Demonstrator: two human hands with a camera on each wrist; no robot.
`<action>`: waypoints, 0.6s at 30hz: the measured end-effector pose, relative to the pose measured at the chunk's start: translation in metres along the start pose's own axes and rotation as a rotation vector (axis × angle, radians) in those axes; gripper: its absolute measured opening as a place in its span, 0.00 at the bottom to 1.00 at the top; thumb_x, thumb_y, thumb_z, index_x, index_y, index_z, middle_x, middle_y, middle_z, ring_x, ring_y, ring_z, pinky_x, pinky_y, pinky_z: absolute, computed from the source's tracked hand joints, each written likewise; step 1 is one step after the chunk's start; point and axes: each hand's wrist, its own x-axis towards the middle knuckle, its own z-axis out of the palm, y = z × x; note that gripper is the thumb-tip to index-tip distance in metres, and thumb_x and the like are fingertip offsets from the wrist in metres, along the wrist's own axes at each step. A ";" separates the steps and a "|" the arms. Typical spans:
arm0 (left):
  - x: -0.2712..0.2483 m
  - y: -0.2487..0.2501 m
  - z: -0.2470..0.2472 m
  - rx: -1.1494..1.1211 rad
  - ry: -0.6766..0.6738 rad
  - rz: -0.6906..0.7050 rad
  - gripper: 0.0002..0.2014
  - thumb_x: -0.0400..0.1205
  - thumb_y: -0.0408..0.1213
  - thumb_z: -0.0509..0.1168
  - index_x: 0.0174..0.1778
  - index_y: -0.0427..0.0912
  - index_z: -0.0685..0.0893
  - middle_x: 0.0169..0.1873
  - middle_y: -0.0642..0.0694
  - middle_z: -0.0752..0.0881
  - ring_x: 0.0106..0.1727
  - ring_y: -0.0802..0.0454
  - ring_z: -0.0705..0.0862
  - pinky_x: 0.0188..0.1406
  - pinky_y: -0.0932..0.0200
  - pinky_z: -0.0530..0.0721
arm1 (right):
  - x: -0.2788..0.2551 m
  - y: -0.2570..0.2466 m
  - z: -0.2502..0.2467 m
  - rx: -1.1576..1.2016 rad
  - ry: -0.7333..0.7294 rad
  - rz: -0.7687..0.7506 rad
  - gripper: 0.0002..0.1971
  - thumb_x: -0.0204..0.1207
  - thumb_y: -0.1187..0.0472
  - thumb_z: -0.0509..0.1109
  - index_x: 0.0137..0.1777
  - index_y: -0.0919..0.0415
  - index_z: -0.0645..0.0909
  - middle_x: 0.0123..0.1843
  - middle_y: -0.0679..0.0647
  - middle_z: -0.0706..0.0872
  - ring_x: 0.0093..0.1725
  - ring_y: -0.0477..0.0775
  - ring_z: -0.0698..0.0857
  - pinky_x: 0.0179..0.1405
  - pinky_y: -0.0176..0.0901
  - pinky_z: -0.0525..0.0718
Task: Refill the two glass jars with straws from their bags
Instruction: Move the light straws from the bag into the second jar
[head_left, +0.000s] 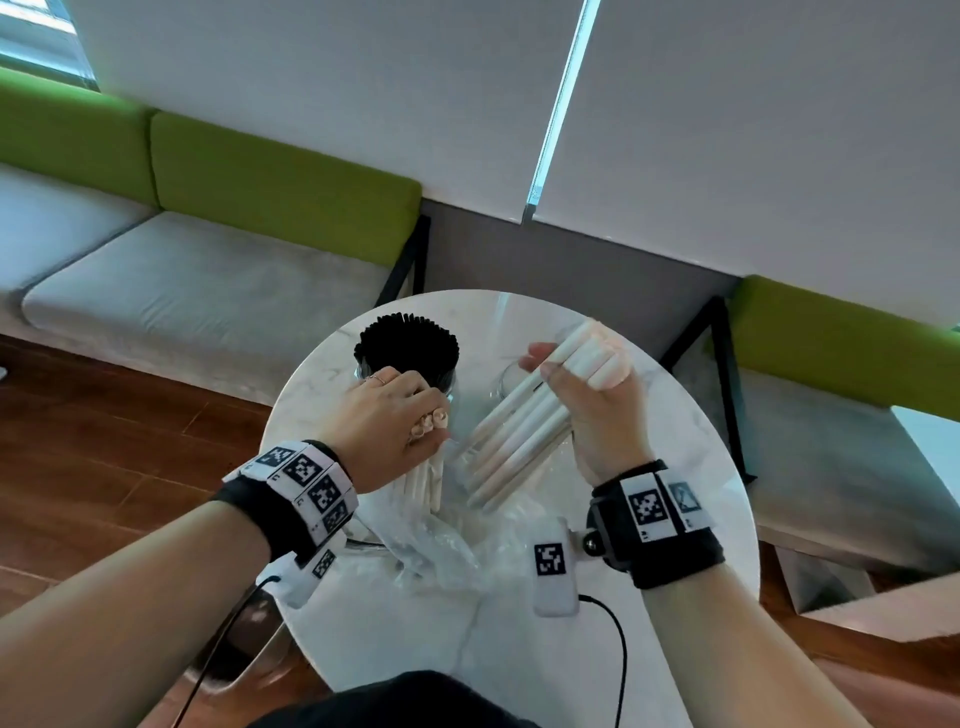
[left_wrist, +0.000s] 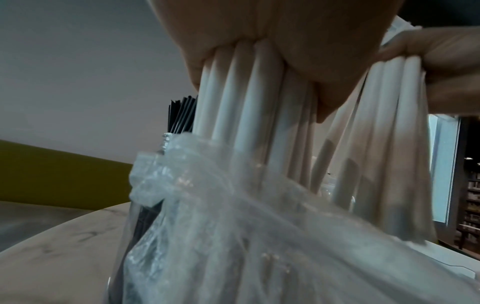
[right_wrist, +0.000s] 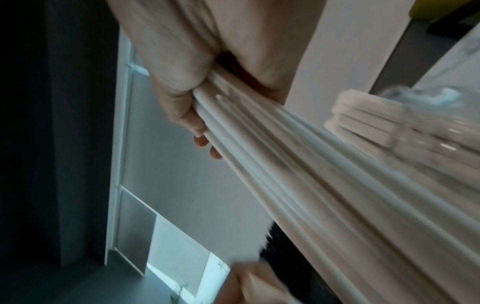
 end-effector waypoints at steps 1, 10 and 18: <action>0.000 0.001 -0.003 0.026 -0.002 -0.001 0.11 0.76 0.57 0.58 0.46 0.60 0.82 0.43 0.61 0.82 0.44 0.57 0.82 0.32 0.72 0.56 | 0.007 -0.012 -0.005 0.032 0.025 -0.030 0.11 0.74 0.78 0.67 0.50 0.64 0.81 0.48 0.59 0.91 0.50 0.62 0.90 0.57 0.61 0.85; 0.000 0.001 0.004 -0.003 0.029 -0.016 0.15 0.76 0.58 0.55 0.48 0.59 0.83 0.44 0.59 0.83 0.45 0.54 0.82 0.40 0.66 0.63 | 0.056 -0.055 -0.027 0.097 0.277 -0.212 0.22 0.72 0.76 0.70 0.66 0.75 0.72 0.48 0.59 0.91 0.48 0.57 0.91 0.47 0.46 0.88; 0.002 -0.004 0.015 -0.058 0.034 0.000 0.17 0.76 0.58 0.53 0.50 0.56 0.82 0.46 0.55 0.83 0.46 0.50 0.81 0.45 0.60 0.75 | 0.072 0.038 -0.007 -0.014 0.199 0.012 0.16 0.70 0.72 0.76 0.55 0.62 0.79 0.46 0.52 0.92 0.42 0.47 0.88 0.44 0.42 0.84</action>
